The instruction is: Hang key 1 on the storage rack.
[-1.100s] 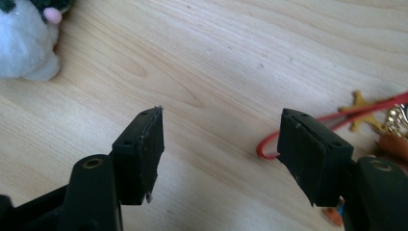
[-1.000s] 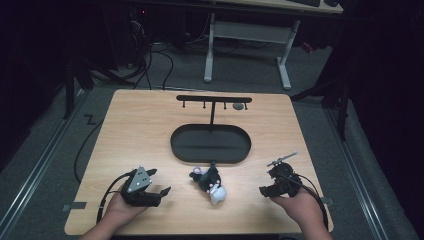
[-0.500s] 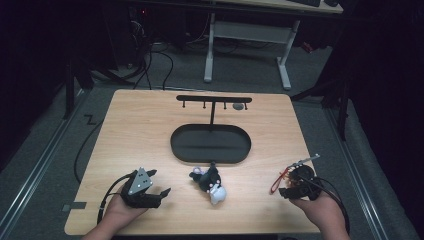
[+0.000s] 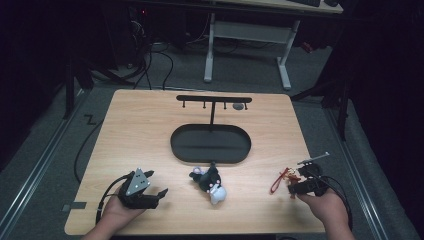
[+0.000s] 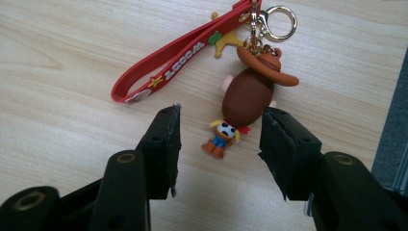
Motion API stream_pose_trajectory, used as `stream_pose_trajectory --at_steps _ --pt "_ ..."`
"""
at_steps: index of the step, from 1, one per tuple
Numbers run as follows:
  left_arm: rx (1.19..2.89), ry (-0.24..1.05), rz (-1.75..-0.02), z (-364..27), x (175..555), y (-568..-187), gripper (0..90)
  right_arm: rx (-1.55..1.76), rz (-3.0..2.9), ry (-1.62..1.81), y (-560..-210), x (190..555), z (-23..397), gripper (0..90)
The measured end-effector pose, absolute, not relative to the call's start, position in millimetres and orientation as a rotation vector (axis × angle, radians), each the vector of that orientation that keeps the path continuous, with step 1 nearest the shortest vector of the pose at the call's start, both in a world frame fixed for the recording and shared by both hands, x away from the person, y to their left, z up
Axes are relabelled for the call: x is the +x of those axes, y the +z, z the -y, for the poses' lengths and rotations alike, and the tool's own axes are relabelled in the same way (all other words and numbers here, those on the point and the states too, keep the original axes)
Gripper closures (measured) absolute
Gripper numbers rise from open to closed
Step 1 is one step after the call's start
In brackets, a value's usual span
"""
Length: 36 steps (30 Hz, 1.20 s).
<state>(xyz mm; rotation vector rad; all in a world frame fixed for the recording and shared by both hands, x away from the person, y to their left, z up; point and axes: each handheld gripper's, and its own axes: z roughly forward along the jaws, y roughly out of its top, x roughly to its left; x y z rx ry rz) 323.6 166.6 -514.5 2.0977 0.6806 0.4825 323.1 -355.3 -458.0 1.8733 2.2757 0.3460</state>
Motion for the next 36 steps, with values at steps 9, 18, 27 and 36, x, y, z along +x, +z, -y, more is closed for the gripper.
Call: stream_pose_trajectory --at_steps 9,18,27,36 --pt "2.111 0.487 -0.673 -167 324 -515 21.7 1.957 -2.233 0.327 -467 334 365 49.8" --pt "2.116 0.483 -0.666 -166 325 -516 22.0 2.038 -2.200 0.343 -479 342 373 52.3" --pt "2.125 0.481 -0.649 -164 324 -516 22.3 2.068 -2.206 0.356 -483 346 375 56.4" --pt "2.130 0.475 -0.641 -163 324 -517 22.4 2.066 -2.224 0.332 -488 351 369 61.1"
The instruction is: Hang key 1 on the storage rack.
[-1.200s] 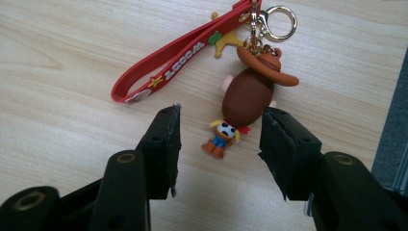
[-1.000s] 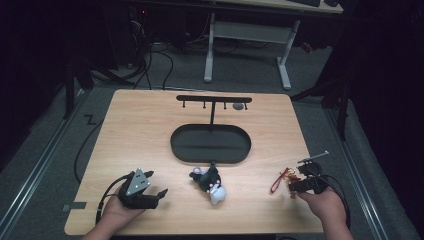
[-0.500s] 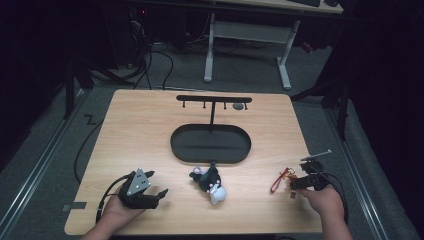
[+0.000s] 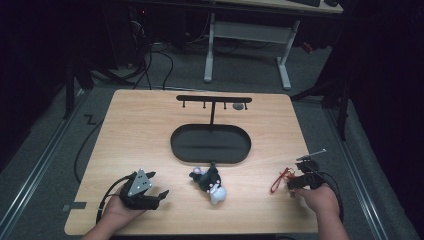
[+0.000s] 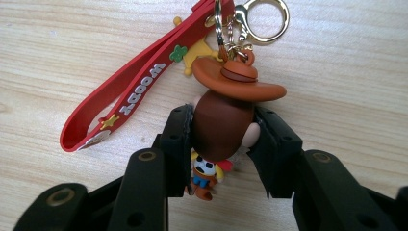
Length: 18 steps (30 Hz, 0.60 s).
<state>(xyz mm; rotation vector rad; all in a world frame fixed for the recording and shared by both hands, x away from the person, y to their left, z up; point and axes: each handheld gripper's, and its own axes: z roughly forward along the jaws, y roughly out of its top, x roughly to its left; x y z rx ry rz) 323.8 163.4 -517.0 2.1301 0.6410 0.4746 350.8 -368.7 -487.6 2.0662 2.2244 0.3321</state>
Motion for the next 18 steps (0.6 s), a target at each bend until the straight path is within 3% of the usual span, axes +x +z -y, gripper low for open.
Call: stream_pose_trajectory --at_steps 18 --pt "2.140 0.475 -0.627 -162.0 323.2 -517.0 22.7 2.023 -2.248 0.259 -487.9 353.9 361.5 62.9"
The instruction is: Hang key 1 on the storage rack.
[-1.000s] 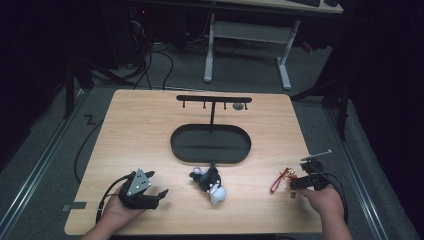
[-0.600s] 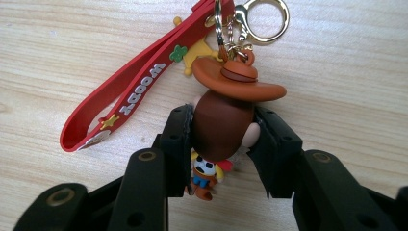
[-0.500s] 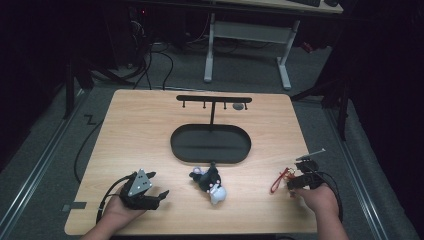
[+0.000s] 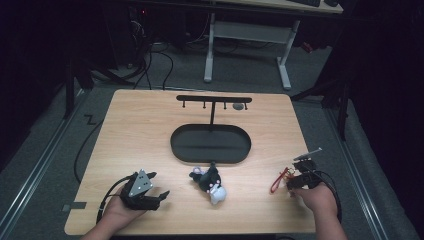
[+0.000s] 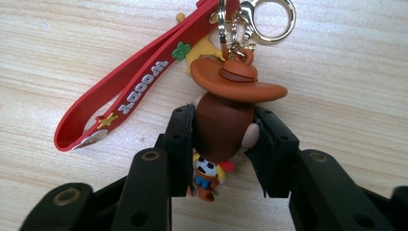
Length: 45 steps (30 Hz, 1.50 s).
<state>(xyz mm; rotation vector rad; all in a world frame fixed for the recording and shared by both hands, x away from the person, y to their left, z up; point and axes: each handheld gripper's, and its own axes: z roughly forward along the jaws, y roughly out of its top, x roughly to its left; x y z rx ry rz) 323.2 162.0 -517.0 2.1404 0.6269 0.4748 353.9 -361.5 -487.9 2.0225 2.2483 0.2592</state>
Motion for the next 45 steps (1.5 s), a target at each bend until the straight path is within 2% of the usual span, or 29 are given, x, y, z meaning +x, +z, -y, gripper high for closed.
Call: stream_pose_trajectory --at_steps 10,30,45 --pt "2.140 0.475 -0.629 -162 323 -517 22.9 1.959 -2.292 0.261 -472 349 355 63.8" --pt "2.130 0.460 -0.614 -159 324 -515 23.5 1.783 -2.365 0.294 -391 339 325 64.6" --pt "2.112 0.454 -0.617 -162 322 -513 23.4 1.673 -2.435 0.386 -333 349 283 64.6"
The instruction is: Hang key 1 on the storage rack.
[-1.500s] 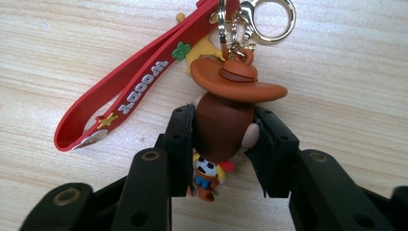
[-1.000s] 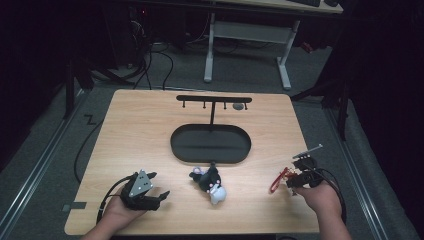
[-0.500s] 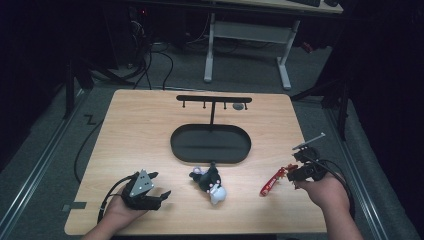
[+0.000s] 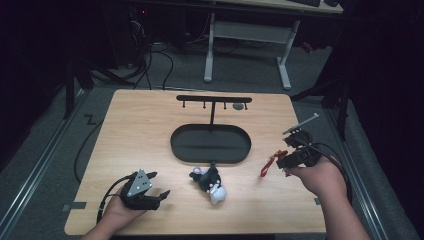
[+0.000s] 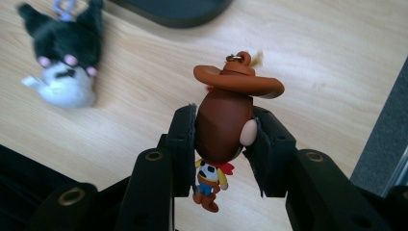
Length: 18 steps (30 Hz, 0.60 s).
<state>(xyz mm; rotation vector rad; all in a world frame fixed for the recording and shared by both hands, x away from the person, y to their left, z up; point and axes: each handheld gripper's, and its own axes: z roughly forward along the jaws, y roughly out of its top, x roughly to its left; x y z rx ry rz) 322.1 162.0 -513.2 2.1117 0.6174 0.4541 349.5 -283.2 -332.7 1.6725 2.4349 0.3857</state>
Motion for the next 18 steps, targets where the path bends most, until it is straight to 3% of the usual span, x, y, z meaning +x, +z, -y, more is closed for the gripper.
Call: stream_pose_trajectory --at_steps 18 --pt "2.091 0.457 -0.651 -172 320 -511 21.9 1.602 -2.481 0.401 -325 361 261 64.7"
